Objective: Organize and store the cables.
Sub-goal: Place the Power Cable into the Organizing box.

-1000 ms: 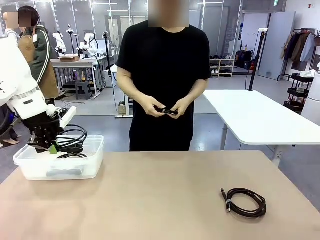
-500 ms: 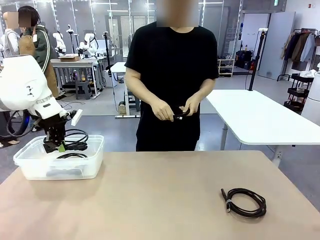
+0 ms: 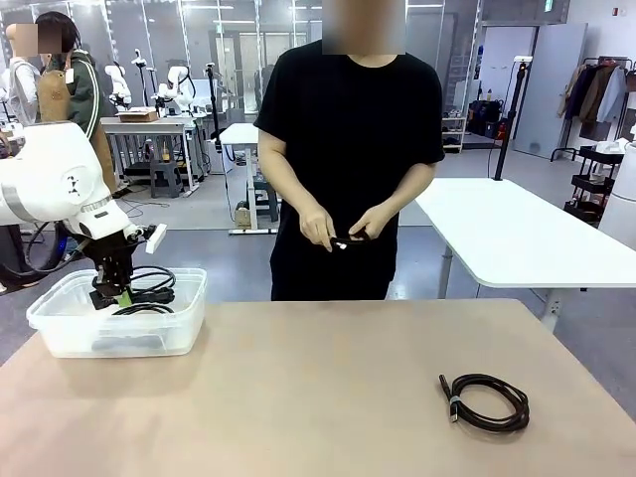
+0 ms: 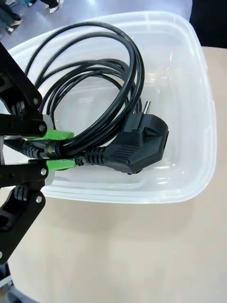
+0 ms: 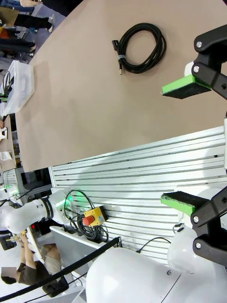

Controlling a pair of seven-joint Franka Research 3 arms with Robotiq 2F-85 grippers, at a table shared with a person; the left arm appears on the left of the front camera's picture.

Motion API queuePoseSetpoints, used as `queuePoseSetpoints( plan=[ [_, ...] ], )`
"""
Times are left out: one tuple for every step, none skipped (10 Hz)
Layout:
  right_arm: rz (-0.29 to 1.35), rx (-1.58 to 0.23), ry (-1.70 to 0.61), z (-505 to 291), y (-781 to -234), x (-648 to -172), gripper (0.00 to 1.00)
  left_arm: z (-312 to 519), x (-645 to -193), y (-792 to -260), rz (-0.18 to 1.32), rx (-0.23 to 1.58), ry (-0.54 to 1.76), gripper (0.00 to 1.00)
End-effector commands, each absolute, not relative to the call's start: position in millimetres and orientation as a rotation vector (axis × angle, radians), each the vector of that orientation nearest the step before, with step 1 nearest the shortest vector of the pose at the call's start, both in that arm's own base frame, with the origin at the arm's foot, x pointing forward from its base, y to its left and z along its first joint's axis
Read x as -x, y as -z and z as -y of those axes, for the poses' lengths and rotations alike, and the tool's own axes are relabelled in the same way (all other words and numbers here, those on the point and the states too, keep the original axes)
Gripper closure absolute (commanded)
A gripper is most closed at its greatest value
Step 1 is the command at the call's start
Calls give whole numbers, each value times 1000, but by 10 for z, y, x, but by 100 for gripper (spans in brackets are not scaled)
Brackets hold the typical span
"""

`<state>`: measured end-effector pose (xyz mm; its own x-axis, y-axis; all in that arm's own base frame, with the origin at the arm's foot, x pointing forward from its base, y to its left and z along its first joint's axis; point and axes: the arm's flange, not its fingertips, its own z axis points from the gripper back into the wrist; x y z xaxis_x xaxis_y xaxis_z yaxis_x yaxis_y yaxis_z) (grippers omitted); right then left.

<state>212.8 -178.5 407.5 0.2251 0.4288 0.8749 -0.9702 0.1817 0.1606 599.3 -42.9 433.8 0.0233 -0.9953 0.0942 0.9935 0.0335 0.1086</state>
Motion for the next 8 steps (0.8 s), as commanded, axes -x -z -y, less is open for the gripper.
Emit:
queuePoseSetpoints(
  plan=[
    [817, -859, -1157, 1803, -4095, -2131, 0, 398, -6034, -4409, 184, 17, 1545, 44],
    [817, -859, -1157, 1803, -4095, -2131, 0, 387, -6004, -4419, 186, 14, 1545, 34],
    [817, -859, -1157, 1803, -4095, -2131, 0, 374, -5970, -4432, 183, 14, 1540, 3],
    [817, -859, -1157, 1803, -4095, -2131, 0, 374, -5958, -4445, 185, 8, 1540, 0],
    [817, -859, -1157, 1803, -4095, -2131, 0, 379, -5947, -4456, 189, 6, 1538, 0],
    [817, -859, -1157, 1803, -4095, -2131, 0, 385, -5943, -4463, 189, 0, 1538, 0],
    [817, -859, -1157, 1803, -4095, -2131, 0, 382, -5931, -4487, 194, -2, 1535, 0],
    [817, -859, -1157, 1803, -4095, -2131, 0, 373, -5923, -4505, 198, -5, 1529, 0]
  ],
)
